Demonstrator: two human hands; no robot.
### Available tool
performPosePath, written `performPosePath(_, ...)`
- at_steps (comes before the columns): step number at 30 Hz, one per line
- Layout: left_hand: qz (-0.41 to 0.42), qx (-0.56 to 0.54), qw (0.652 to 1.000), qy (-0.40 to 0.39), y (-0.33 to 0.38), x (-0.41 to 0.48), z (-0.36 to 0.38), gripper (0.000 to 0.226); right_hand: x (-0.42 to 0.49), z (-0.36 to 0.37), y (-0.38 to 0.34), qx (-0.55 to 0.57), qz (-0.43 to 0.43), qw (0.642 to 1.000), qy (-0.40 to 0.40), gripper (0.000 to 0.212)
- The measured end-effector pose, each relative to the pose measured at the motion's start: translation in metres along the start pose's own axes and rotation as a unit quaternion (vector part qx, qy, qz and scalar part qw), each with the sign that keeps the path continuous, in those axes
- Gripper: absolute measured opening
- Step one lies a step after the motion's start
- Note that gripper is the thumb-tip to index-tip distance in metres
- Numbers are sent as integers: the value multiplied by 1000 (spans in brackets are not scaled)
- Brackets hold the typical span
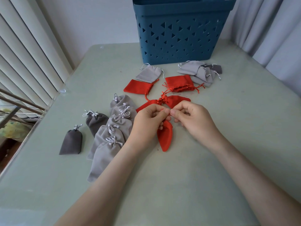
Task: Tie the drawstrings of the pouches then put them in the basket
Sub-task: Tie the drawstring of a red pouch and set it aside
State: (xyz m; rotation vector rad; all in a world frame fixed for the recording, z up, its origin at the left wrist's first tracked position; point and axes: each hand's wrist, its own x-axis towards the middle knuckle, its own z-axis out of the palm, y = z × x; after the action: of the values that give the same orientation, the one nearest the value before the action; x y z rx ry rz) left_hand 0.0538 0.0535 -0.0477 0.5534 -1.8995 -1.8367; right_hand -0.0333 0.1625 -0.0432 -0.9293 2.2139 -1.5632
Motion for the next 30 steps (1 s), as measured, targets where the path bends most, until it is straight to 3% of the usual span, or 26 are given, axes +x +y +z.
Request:
performPosePath(4,-25,-9,1000,12,-2,1,2,14,-2,3,0,-84,-67,993,47,10)
performPosePath(7,-56,-27,998,-21,0,2,1,17,-2,3,-1,-101,-104,988,60,9)
performPosePath(10,-75,-62,994,-45,2,2,-1,18,1,0,-2,50,-18,998,17,7)
performPosePath(12,-68,-80,994,-35,3,1,-2,17,1,-3,-3,167,47,984,-48,11)
performPosePath(14,-51,-102,993,-28,4,1,-3,16,-1,-2,-3,202,70,971,-107,14)
performPosePath(16,-36,-127,991,-18,3,1,-4,13,-1,2,-3,185,59,973,-121,13)
performPosePath(20,-25,-153,988,17,3,-1,-1,12,-1,8,-5,144,28,987,-61,13)
performPosePath(27,12,-115,992,51,1,1,3,15,-3,17,2,-16,-117,992,46,17)
performPosePath(30,45,-93,993,58,0,0,4,15,0,12,0,49,-102,994,7,14)
